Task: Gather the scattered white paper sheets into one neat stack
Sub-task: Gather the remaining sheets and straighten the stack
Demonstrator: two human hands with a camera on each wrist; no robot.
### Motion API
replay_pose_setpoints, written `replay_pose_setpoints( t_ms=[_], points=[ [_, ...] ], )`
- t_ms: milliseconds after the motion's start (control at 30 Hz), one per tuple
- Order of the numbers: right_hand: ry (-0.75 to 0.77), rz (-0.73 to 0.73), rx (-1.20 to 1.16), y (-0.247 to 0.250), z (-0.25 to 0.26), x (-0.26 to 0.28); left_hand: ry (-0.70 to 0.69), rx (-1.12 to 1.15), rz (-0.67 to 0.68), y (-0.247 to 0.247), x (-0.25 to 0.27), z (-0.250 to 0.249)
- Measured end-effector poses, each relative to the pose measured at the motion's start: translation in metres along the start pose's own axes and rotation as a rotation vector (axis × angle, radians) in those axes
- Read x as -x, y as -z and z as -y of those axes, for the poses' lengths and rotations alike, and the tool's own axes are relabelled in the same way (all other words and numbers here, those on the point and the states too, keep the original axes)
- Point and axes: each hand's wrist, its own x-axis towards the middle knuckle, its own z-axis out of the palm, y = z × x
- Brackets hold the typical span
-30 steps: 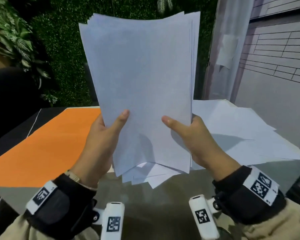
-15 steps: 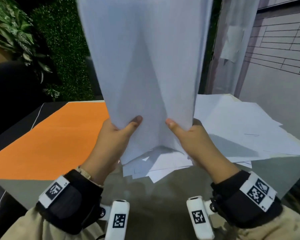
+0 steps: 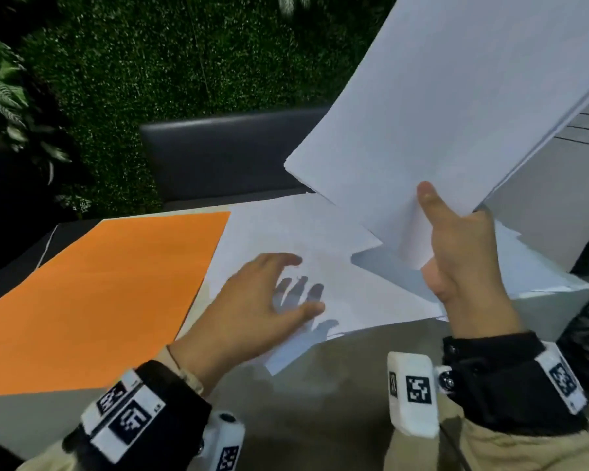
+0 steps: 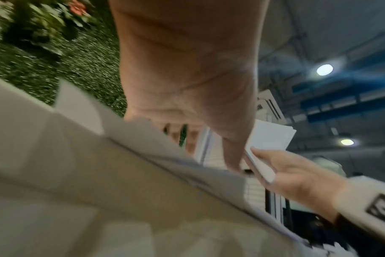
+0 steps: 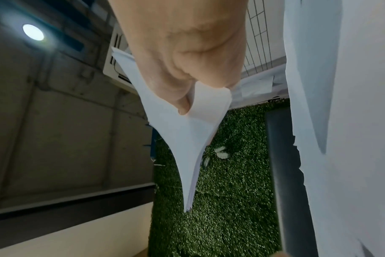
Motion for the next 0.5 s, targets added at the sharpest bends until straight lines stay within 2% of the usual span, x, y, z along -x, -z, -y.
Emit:
replay_pose_setpoints(
  t_ms=[67,133,267,500],
  points=[
    [-0.002,-0.024,0.009,0.011,0.001,-0.007,-0.048,-0.197,0.211,-0.018,-0.004,-0.008],
    [0.004,-0.026,0.051,0.018,-0.002,-0.013,-0.088,-0.294,0.301,-0.032,-0.012,-0.015],
    [-0.007,0.01,0.183,0.023,-0.012,-0.018,-0.135,-0.358,0.291,-0.041,-0.028,-0.028],
    [-0.043,0.098,0.209,0.02,-0.019,-0.014,-0.128,-0.176,0.257,-0.03,-0.034,-0.03]
  ],
)
